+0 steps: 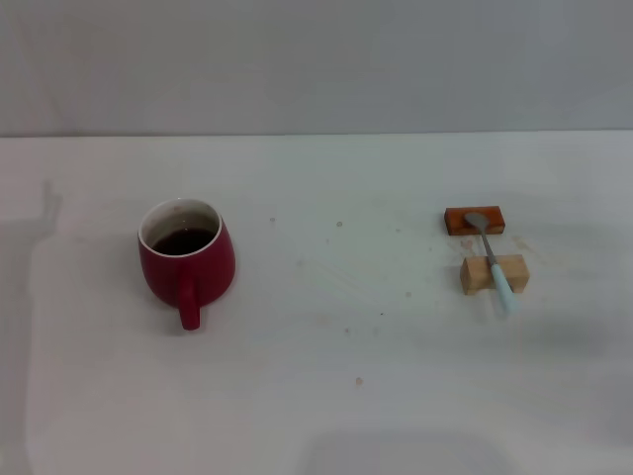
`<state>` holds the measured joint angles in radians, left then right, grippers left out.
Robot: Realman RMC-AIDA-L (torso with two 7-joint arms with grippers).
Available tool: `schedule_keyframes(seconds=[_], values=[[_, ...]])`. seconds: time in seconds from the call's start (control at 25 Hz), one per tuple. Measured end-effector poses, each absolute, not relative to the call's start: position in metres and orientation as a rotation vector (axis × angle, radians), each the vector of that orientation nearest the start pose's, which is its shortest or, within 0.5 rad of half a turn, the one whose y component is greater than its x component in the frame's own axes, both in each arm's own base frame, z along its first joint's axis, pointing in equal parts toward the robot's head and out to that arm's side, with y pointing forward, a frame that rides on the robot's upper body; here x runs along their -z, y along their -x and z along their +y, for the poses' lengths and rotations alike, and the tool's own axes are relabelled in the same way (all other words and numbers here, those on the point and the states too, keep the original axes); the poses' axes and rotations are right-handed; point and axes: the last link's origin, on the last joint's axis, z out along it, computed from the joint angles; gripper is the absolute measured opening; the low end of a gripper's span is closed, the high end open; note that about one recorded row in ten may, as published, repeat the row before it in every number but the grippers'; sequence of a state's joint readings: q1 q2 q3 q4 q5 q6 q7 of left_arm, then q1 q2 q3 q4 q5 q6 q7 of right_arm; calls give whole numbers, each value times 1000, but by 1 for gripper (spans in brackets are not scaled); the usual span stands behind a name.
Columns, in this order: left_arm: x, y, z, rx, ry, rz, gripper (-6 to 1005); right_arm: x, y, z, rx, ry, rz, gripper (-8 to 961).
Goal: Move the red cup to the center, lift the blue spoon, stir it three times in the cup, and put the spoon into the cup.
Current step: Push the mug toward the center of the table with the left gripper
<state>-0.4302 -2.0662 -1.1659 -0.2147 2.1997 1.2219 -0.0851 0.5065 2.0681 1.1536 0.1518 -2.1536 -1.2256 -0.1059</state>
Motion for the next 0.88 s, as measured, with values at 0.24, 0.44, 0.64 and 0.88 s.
schedule_keyframes(seconds=[0.24, 0.44, 0.64, 0.88], values=[[-49, 345, 341, 750, 1176, -564, 863, -53, -335, 359, -586, 1209, 417, 790], [-48, 345, 342, 751, 1178, -567, 863, -53, -334, 360, -588, 1210, 416, 790], [-47, 345, 342, 744, 1182, -571, 862, -53, -334, 360, -588, 1209, 414, 790], [-44, 348, 343, 723, 1203, -589, 861, -55, -334, 360, -588, 1206, 414, 791]])
